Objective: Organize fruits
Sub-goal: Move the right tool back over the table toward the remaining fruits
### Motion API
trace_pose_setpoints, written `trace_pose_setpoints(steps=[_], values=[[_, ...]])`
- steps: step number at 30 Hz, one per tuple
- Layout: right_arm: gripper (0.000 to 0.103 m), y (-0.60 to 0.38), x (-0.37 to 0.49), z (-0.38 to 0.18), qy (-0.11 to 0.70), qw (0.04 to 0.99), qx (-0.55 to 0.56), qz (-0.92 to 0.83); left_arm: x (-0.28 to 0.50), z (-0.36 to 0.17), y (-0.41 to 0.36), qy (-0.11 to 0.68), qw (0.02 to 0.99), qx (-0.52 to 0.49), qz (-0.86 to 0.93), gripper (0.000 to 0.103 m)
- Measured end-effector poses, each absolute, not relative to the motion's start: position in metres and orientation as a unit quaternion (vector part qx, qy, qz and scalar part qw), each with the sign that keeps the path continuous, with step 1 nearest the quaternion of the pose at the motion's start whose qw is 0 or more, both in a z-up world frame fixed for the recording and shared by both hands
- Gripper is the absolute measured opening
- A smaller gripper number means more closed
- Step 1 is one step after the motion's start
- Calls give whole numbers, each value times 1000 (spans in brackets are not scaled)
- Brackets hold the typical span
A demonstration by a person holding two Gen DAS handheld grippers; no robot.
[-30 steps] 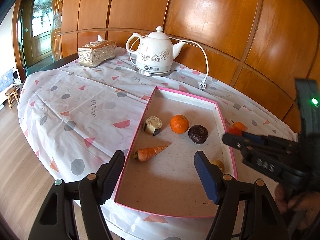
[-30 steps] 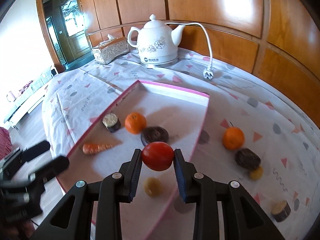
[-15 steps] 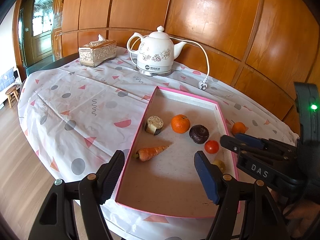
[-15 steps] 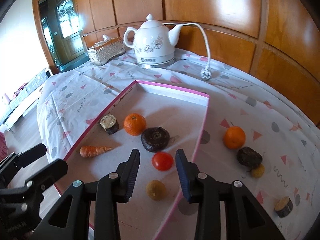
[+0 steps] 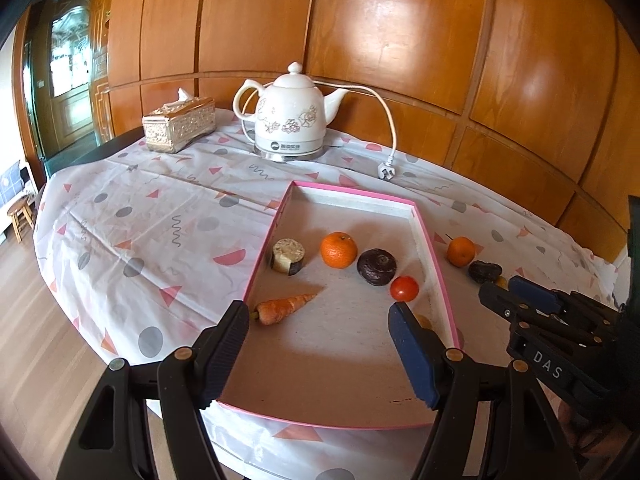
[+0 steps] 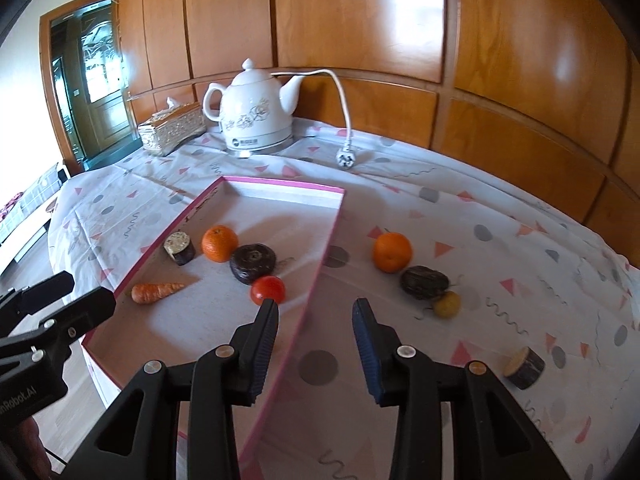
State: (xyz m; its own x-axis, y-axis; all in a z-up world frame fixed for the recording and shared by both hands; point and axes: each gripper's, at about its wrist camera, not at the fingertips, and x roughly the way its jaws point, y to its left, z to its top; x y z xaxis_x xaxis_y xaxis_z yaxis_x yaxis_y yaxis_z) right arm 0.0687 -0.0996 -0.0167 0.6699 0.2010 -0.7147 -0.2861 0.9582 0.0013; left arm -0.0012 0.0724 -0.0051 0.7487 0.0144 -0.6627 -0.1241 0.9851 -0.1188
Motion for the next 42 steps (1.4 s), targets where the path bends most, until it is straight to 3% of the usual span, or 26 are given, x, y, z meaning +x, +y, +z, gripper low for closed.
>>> trace_pose_setpoints(steps=[42], values=[[39,-296,13,-66,431,896,30,-102,40,-3,-40,407,901,59,-139,72]])
